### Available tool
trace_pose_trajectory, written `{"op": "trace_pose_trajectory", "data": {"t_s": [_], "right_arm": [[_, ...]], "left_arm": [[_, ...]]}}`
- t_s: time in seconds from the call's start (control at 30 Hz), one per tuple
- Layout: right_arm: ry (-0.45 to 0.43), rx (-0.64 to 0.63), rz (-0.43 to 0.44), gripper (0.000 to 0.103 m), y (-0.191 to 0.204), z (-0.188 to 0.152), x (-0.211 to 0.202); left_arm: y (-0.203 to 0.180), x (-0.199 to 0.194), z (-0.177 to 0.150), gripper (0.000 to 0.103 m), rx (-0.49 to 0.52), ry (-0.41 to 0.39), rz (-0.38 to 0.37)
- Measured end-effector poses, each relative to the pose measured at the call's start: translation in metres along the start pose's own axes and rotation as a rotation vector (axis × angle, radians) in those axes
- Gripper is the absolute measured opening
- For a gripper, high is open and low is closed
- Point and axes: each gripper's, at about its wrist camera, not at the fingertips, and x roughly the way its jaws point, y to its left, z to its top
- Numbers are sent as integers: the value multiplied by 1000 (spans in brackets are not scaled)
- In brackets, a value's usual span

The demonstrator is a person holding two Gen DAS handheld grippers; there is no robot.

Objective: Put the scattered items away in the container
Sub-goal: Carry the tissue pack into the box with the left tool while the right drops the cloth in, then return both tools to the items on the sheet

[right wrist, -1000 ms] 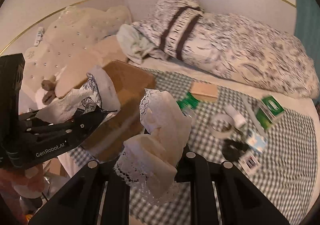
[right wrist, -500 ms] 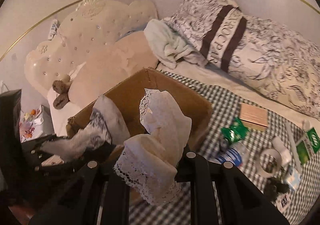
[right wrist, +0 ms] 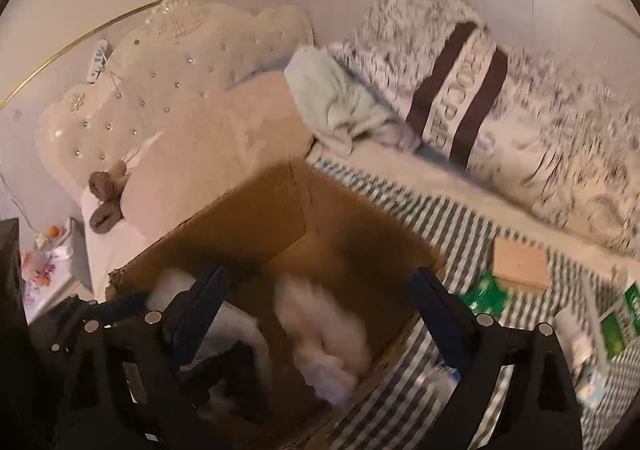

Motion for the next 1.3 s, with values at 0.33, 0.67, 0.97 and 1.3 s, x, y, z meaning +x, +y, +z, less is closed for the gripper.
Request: {"op": "trace_pose_trajectory", "data": {"t_s": [0.33, 0.67, 0.97, 1.3], "right_arm": [[10, 53, -8, 93, -14, -11, -23], [-60, 116, -47, 93, -35, -36, -97], [-93, 118, -168, 93, -68, -89, -178], [-117, 243, -332, 94, -158, -167, -238]], "left_arm": [[-10, -12, -5, 99, -6, 15, -1], [-40, -50, -25, 99, 21, 3, -59], [-93, -85, -48, 102, 50, -40, -112], [-170, -82, -78, 103, 125, -34, -154]]}}
